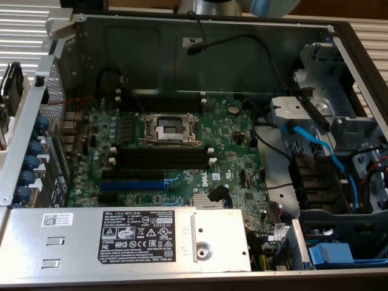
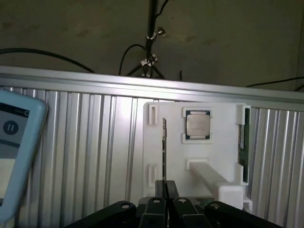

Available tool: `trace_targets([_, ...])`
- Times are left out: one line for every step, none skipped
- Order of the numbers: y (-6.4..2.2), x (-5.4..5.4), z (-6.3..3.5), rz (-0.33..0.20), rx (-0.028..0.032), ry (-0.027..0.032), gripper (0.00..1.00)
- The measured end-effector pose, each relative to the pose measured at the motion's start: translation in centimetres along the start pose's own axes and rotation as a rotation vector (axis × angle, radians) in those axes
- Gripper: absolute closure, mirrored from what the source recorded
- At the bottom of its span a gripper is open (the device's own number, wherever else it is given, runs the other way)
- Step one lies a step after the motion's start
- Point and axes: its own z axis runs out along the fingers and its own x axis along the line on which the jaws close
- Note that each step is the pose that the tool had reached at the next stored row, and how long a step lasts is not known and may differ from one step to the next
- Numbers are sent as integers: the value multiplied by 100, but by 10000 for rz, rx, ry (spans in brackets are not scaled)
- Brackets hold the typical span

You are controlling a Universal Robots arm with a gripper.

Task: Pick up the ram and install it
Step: 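Pick up the ram and move it above insertion slot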

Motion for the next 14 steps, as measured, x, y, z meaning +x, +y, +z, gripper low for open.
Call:
trace_targets([-36,19,-47,1,-4,-2,88])
trace_targets([-71,38,-92,1,-6,-5,88])
trace_targets([-107,56,-138,1,-8,-8,88])
trace_targets([-143,74,-184,1,-12,-10,88])
trace_targets([-179,89,-229,0,-13,-14,88])
trace_targets([-213,102,-272,2,-16,-17,88])
trace_targets([-253,114,-319,2,-22,-20,88])
trace_targets([-292,125,-354,2,-27,-22,88])
trace_targets([-369,143,-408,3,-41,-25,88])
trace_targets([-409,154,-427,4,-56,-25,88])
trace_targets([-446,166,-440,5,-72,-26,88])
trace_targets([-481,180,-451,6,-91,-27,88])
trace_targets([-517,195,-461,7,-113,-29,88])
trace_targets([-556,211,-473,9,-138,-30,88])
